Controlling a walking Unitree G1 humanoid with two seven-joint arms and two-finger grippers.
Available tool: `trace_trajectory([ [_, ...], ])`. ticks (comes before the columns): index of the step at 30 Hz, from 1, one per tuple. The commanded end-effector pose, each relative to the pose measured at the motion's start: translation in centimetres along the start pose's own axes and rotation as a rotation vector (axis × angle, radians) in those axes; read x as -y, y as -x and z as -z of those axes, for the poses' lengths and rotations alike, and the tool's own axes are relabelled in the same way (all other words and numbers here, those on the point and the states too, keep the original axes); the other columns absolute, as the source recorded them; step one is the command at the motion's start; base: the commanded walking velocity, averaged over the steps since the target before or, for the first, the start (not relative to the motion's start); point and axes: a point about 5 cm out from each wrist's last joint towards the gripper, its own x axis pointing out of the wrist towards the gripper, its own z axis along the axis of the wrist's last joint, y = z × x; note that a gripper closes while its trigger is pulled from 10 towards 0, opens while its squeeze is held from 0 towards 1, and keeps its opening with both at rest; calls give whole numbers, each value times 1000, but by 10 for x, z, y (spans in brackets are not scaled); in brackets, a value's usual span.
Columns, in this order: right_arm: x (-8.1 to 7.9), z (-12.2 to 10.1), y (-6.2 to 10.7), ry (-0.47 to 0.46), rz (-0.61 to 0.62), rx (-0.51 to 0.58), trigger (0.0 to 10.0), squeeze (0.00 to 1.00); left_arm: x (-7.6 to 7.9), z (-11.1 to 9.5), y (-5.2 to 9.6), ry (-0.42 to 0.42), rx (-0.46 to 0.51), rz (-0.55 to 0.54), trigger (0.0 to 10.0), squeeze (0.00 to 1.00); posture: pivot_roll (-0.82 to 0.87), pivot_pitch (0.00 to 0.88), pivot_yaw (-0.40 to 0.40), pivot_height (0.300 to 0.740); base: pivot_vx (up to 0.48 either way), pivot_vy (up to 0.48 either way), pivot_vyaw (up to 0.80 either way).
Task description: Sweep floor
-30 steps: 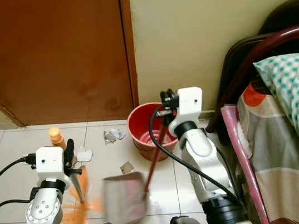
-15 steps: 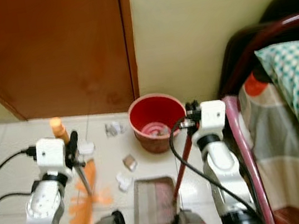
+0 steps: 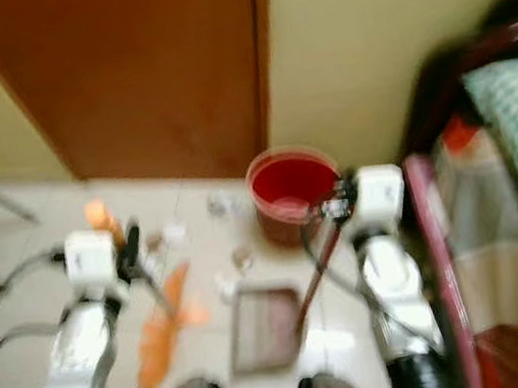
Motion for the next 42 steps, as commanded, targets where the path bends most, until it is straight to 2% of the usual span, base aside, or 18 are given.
trace_trajectory([
  [1, 8, -6, -3, 27, 32, 30, 10000, 0, 2, 2, 0, 17, -6, 8, 10000, 0, 30, 109, -25, 740, 0, 0, 0],
  [4, 15, -6, -6, 22, 68, 27, 10000, 0, 3, -6, -4, 11, 30, 17, 10000, 0, 31, 107, -23, 740, 0, 0, 0],
  [9, 19, -5, -7, 38, 87, 18, 10000, 0, 2, -6, -3, 13, 38, 14, 10000, 0, 23, 110, -17, 740, 0, 0, -81],
  [14, 22, -3, -8, 42, 107, 9, 10000, 0, 11, -9, -4, 18, 60, 58, 10000, 0, 20, 113, -19, 740, 0, 0, -546],
  [16, 23, -4, -10, 60, 117, 16, 10000, 0, 17, -13, -6, -12, 91, 115, 10000, 0, 19, 115, -19, 740, 0, 0, 0],
  [19, 24, -4, -10, 72, 126, 14, 10000, 0, 13, -15, -9, -48, 102, 92, 10000, 0, 16, 122, -18, 740, 0, 0, 0],
  [22, 25, -3, -10, 81, 133, 9, 10000, 0, 7, -16, -14, -42, 114, 63, 10000, 0, 16, 122, -18, 740, 0, 0, 0],
  [27, 28, 0, -10, 85, 152, -7, 10000, 0, 9, -21, -23, -45, 142, 61, 10000, 0, 17, 132, -29, 740, 0, 0, 0],
  [29, 30, 1, -13, 110, 183, -14, 10000, 0, 20, -26, -34, -30, 149, 124, 10000, 0, 17, 129, -30, 740, 0, 0, 0],
  [30, 30, 1, -13, 110, 183, -14, 10000, 0, 20, -26, -34, -30, 149, 124, 10000, 0, 17, 129, -30, 740, 0, 0, 0],
  [31, 32, 1, -17, 118, 209, -16, 10000, 0, 33, -30, -39, -33, 165, 227, 10000, 0, 13, 129, -28, 740, 0, 0, 0],
  [32, 33, 1, -19, 115, 215, -17, 10000, 0, 39, -30, -38, -50, 168, 282, 10000, 0, 10, 126, -24, 740, 0, 0, 0],
  [33, 33, 1, -19, 115, 215, -17, 10000, 0, 39, -30, -38, -50, 168, 282, 10000, 0, 10, 126, -24, 740, 0, 0, 0],
  [35, 33, 2, -21, 114, 220, -20, 10000, 0, 52, -24, -32, -119, 164, 413, 10000, 0, 4, 124, -19, 740, 0, 0, 0],
  [36, 33, 2, -21, 114, 220, -20, 10000, 0, 52, -24, -32, -119, 164, 413, 10000, 0, 4, 124, -19, 740, 0, 0, 0],
  [39, 33, 4, -21, 119, 218, -26, 10000, 0, 60, -17, -25, -145, 144, 502, 10000, 0, 11, 127, -15, 740, 0, 0, 0],
  [40, 33, 7, -20, 122, 217, -36, 10000, 0, 66, -13, -20, -163, 130, 570, 10000, 0, 11, 127, -15, 740, 0, 0, 0],
  [42, 32, 9, -20, 123, 217, -43, 10000, 0, 69, -11, -17, -166, 124, 607, 10000, 0, 18, 133, -14, 740, 0, 0, 0],
])
